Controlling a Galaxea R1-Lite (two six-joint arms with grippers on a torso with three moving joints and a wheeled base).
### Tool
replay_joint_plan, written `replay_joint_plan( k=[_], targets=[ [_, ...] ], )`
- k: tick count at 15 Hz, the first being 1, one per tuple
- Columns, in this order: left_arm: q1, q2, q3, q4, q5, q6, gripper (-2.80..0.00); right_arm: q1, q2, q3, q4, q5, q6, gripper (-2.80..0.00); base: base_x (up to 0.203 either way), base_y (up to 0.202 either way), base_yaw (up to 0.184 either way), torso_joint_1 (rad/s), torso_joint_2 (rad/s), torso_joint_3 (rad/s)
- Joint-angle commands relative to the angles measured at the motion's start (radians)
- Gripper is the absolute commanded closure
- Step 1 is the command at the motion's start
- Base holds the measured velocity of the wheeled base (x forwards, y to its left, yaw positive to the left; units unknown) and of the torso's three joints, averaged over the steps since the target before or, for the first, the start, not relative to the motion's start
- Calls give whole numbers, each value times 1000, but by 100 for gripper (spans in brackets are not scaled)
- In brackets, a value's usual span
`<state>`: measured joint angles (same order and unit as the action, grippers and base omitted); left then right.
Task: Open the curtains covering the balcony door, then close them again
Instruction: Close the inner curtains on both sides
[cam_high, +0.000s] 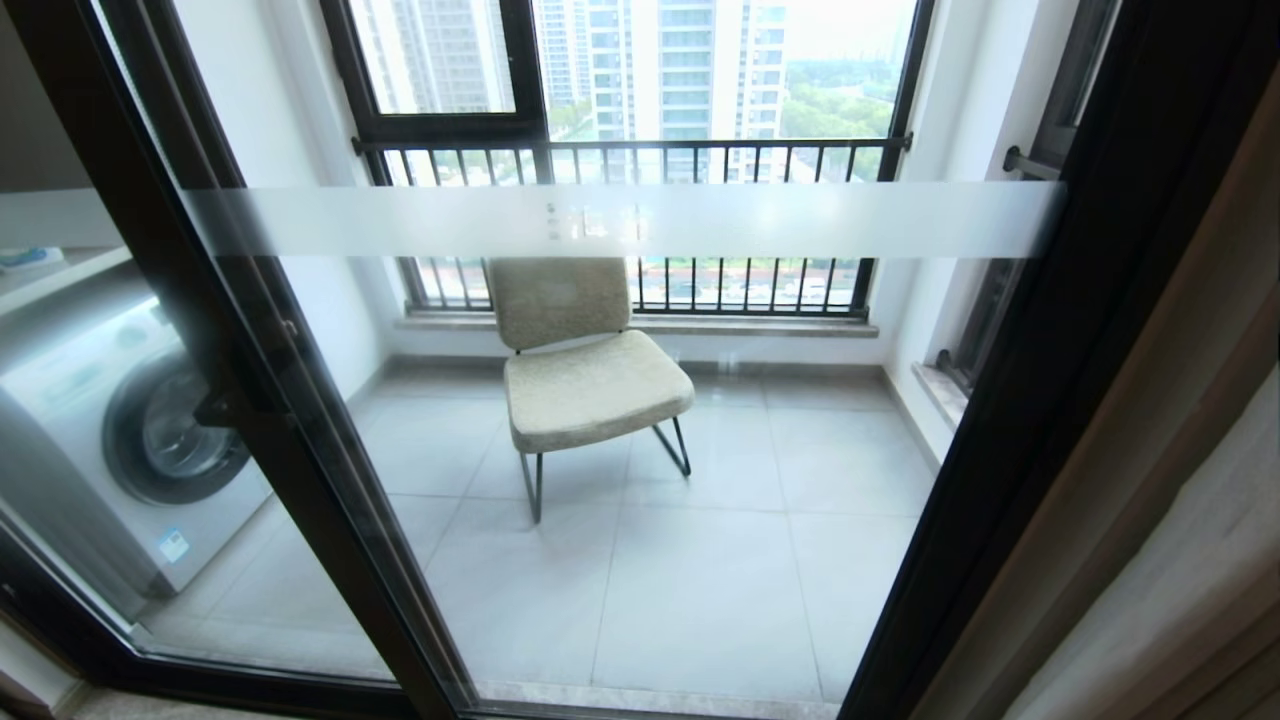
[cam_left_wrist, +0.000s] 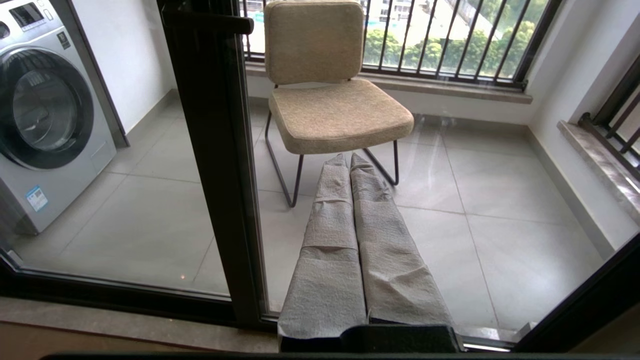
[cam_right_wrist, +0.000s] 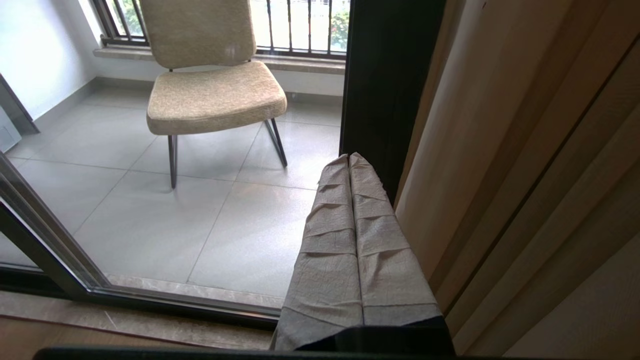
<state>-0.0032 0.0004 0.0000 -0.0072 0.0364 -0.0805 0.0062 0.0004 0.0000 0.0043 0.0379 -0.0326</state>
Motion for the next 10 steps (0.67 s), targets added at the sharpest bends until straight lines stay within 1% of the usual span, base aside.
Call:
replay_joint_plan(
  k=[1,10],
  targets=[
    [0,0,0,0,0,-1,0,0,0,0,0,-1,-3,0,0,0,0,0,0,0],
    [0,0,0,0,0,-1,0,0,0,0,-1,0,-4,0,0,0,0,0,0,0]
  ],
)
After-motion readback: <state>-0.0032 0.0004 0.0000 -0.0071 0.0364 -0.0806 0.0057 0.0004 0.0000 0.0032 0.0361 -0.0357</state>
